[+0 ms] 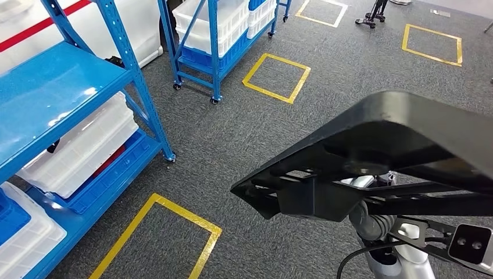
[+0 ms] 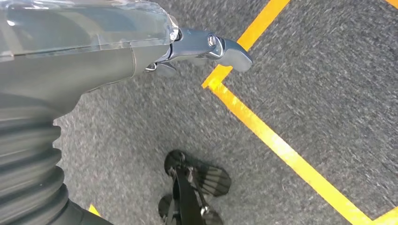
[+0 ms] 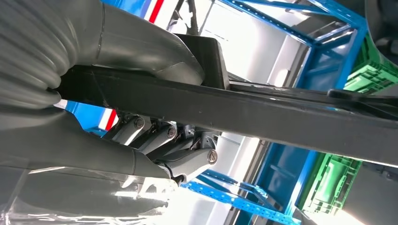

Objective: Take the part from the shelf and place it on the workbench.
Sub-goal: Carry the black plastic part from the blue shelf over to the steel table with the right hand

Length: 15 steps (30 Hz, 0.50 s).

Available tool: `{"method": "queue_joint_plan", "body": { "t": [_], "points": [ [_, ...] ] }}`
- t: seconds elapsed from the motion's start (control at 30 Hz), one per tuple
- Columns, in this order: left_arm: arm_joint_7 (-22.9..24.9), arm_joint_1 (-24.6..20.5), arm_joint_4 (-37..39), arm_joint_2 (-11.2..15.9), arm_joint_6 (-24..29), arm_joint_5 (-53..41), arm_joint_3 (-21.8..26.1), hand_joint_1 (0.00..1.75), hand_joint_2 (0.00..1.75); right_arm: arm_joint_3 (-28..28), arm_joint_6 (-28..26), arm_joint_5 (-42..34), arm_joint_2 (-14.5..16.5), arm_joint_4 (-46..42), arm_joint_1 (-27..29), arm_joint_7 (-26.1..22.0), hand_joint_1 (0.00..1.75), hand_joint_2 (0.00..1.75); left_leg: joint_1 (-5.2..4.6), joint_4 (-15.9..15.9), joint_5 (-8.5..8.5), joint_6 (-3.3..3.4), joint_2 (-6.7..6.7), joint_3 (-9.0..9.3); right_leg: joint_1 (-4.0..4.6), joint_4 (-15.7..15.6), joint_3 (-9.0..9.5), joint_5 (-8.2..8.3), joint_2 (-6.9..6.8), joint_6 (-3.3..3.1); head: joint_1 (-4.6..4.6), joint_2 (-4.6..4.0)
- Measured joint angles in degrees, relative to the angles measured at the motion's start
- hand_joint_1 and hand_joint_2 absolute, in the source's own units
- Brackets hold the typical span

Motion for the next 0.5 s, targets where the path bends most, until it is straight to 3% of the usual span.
{"method": "queue_joint_plan", "body": {
  "t": [0.07,0.1,0.13,0.17,0.2,0.27,0.33,0.4,0.43,0.5],
  "points": [
    [0.2,0.3,0.0,0.1,0.5,0.0,0.3,0.0,1.75,-0.2,0.9,0.1,0.0,-0.3,0.9,-0.5,1.75,1.75,-0.18,0.0,-0.13,0.23,1.12,-0.02,-0.12,7.2,-3.67,-3.44,-2.09,0.39,0.16,0.0],
    [0.3,0.5,0.0,0.2,0.6,0.0,0.5,0.0,1.75,-0.5,1.5,0.2,0.0,-0.4,1.4,-0.6,1.75,1.75,-0.28,0.0,-0.21,0.29,1.78,-0.02,-0.2,10.4,-5.39,-4.47,-2.37,0.44,0.16,0.0],
    [0.3,0.6,0.0,0.3,0.7,0.0,0.6,0.0,1.75,-0.8,2.0,0.3,0.0,-0.4,1.8,-0.6,1.75,1.75,-0.37,0.0,-0.33,0.33,2.45,0.03,-0.21,11.9,-6.28,-4.48,-2.47,0.36,0.16,0.0],
    [0.3,0.7,0.0,0.3,0.6,-0.1,0.8,0.0,1.75,-1.1,2.3,0.4,0.0,-0.5,2.1,-0.6,1.75,1.75,-0.46,0.0,-0.45,0.34,3.12,0.13,-0.16,11.2,-6.04,-3.46,-2.56,0.16,0.16,0.0],
    [0.3,0.6,-0.1,0.4,0.5,-0.2,0.9,0.0,1.75,-1.4,2.5,0.5,0.0,-0.7,2.4,-0.6,1.75,1.75,-0.55,0.0,-0.59,0.33,3.71,0.29,0.0,8.3,-4.61,-1.63,-2.91,-0.2,0.16,0.0],
    [0.4,0.6,-0.1,0.5,0.2,-0.6,0.9,0.0,1.75,-1.9,2.4,0.5,0.0,-1.3,2.6,-0.6,1.75,1.75,-0.73,-0.1,-0.88,0.17,4.78,0.73,0.81,0.3,-0.5,1.47,-5.33,-1.22,0.15,0.0],
    [0.6,0.6,-0.1,0.7,0.1,-0.9,0.9,0.0,1.75,-2.3,2.0,0.6,0.0,-2.1,2.8,-0.6,1.75,1.75,-0.79,-0.3,-1.09,-0.24,5.72,1.13,1.65,-3.9,1.55,2.32,-7.05,-2.04,0.18,0.0],
    [0.8,0.5,-0.1,0.8,0.0,-1.3,0.9,0.0,1.75,-2.7,1.8,0.8,0.0,-2.8,3.5,-0.6,1.75,1.75,-0.77,-0.8,-1.21,-0.79,6.86,1.68,1.9,-4.6,1.73,2.41,-6.02,-2.49,0.24,0.0],
    [0.9,0.4,-0.1,0.9,-0.1,-1.3,1.0,0.0,1.75,-2.8,1.7,0.9,0.0,-3.2,3.9,-0.6,1.75,1.75,-0.73,-0.9,-1.39,-1.06,6.69,1.95,1.72,-5.2,2.07,2.68,-5.36,-2.65,0.22,0.0],
    [1.2,0.2,-0.1,1.1,-0.4,-1.3,1.0,0.0,1.75,-3.1,1.6,1.1,0.0,-3.9,4.5,-0.7,1.75,1.75,-0.68,1.2,-2.8,-1.49,4.21,1.35,1.21,-6.5,2.96,3.24,-4.08,-2.94,0.17,0.0]
  ]
}}
